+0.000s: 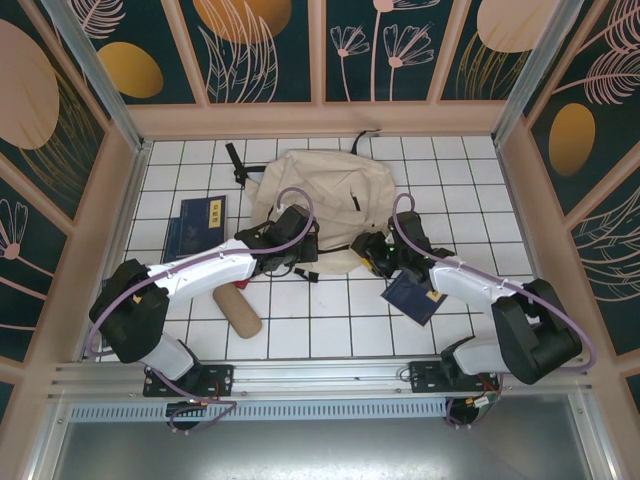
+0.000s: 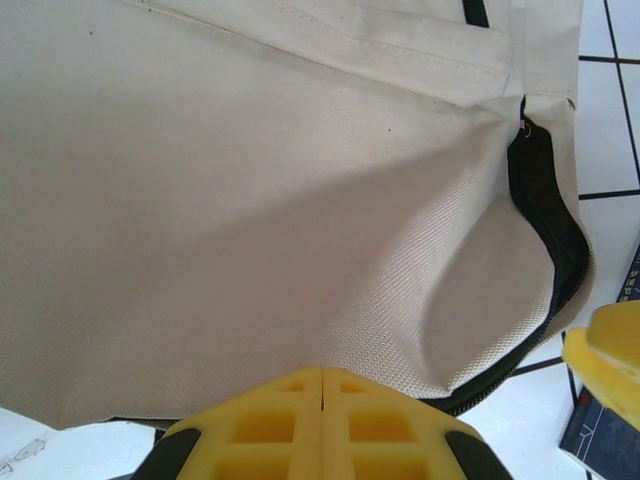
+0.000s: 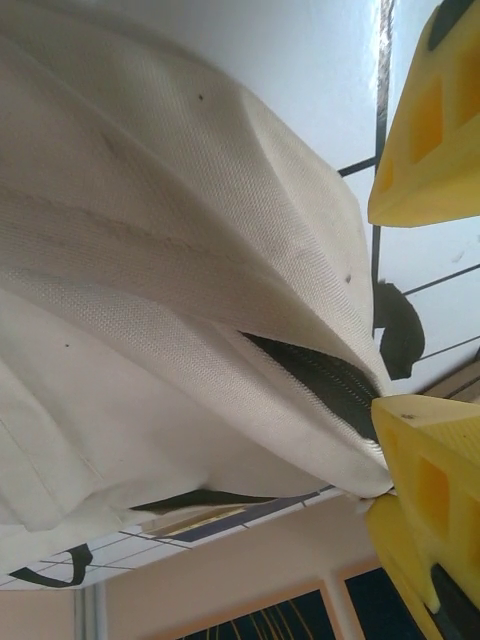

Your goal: Pack books, pencil case, and school supplies into a backpack

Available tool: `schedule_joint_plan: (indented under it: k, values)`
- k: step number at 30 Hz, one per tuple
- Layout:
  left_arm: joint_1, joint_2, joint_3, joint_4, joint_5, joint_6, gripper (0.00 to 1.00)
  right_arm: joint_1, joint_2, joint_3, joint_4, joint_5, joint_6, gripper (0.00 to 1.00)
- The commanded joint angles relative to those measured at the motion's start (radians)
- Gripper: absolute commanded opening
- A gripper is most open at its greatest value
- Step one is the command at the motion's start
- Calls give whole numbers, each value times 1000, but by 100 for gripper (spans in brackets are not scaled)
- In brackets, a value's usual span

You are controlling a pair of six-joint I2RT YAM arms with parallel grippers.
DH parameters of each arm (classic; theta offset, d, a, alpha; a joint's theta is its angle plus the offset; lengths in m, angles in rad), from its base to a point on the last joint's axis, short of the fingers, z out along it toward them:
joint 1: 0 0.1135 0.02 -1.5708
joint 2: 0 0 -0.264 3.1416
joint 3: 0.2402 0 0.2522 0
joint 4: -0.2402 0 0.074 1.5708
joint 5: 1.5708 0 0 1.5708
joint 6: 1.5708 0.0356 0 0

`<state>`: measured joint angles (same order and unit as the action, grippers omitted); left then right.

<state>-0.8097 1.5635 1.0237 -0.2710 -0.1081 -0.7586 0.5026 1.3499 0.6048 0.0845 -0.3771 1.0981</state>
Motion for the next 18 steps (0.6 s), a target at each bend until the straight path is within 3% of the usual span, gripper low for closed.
schedule_joint_plan:
  k: [1, 6, 18]
  values:
    - [5, -3, -11, 24, 12, 20, 0, 5, 27, -10, 88, -8, 57, 49]
    - [5, -8, -15, 24, 14, 19, 0, 5, 69, 2, 109, -8, 57, 48]
    - [6, -18, -11, 10, -40, 2, 0, 2, 82, -21, 34, 116, 55, 10]
